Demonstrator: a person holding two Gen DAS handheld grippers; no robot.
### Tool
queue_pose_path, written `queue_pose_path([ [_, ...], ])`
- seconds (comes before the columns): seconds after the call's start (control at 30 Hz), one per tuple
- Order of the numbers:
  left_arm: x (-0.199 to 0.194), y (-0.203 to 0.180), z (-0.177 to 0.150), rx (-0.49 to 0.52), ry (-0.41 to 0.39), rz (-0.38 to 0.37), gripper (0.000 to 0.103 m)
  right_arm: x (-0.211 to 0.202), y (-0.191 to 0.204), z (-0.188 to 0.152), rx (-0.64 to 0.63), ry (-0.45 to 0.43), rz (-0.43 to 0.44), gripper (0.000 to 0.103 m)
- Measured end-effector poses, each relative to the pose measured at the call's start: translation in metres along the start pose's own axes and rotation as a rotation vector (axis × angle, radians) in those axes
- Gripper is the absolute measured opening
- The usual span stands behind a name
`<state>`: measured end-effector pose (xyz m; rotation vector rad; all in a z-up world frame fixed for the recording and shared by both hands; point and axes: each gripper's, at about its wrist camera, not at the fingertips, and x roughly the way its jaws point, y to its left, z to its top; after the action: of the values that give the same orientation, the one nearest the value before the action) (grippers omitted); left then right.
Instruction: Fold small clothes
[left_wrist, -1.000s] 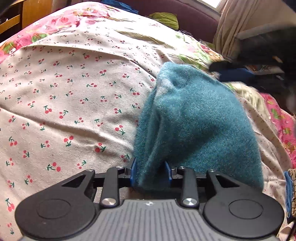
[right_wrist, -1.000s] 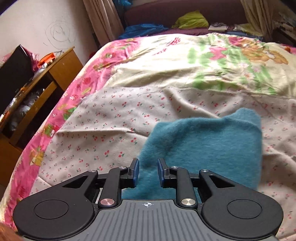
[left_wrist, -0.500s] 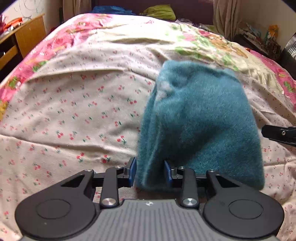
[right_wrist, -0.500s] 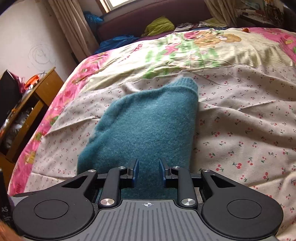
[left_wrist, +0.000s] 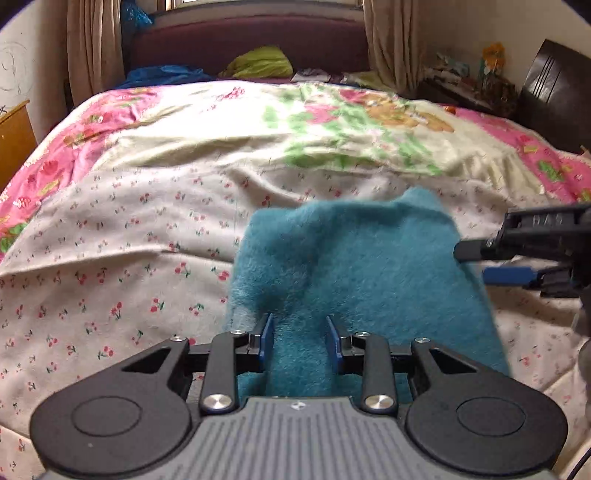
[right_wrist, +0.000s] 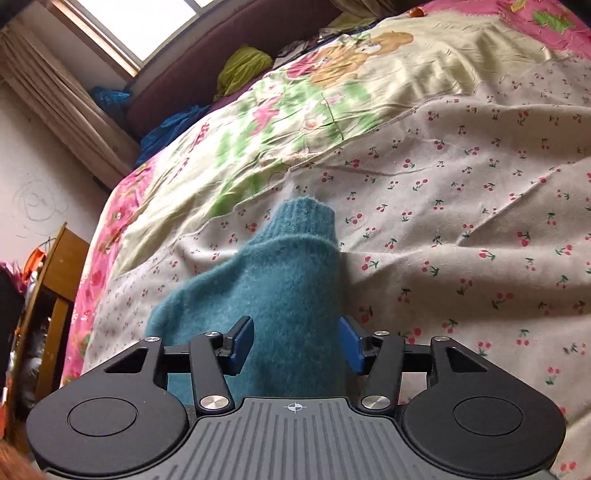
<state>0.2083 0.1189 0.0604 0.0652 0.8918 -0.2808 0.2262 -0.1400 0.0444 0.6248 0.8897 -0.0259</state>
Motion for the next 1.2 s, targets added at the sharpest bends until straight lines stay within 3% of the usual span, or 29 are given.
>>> queue_pose_path([
  [0.13,0.013,0.018,-0.009,-0.056,-0.014,-0.034,0.046,0.042,0.004,-0.001,-0.005,0.059,-0.032,0.048],
  [0.27,0.016,0.024,-0.009,-0.073,-0.019,-0.051,0.047,0.049,0.013,-0.002,-0.051,0.058,-0.060,0.050],
  [0.47,-0.012,0.003,-0.009,0.049,-0.055,0.001,0.046,-0.021,0.015,-0.017,-0.081,0.000,-0.019,0.051],
  [0.6,-0.024,0.009,-0.017,0.010,-0.047,-0.008,0.046,-0.069,0.015,-0.060,-0.128,0.043,0.007,0.051],
  [0.8,-0.011,0.010,-0.026,0.017,-0.007,0.018,0.048,-0.065,0.002,-0.122,-0.063,0.190,0.011,0.048],
  [1.03,-0.024,0.004,-0.016,0.035,0.051,0.072,0.048,-0.086,0.011,-0.115,-0.092,0.183,-0.009,0.046],
  [1.2,-0.045,-0.002,-0.029,0.018,0.059,0.072,0.050,-0.094,0.019,-0.119,-0.111,0.151,-0.027,0.048],
])
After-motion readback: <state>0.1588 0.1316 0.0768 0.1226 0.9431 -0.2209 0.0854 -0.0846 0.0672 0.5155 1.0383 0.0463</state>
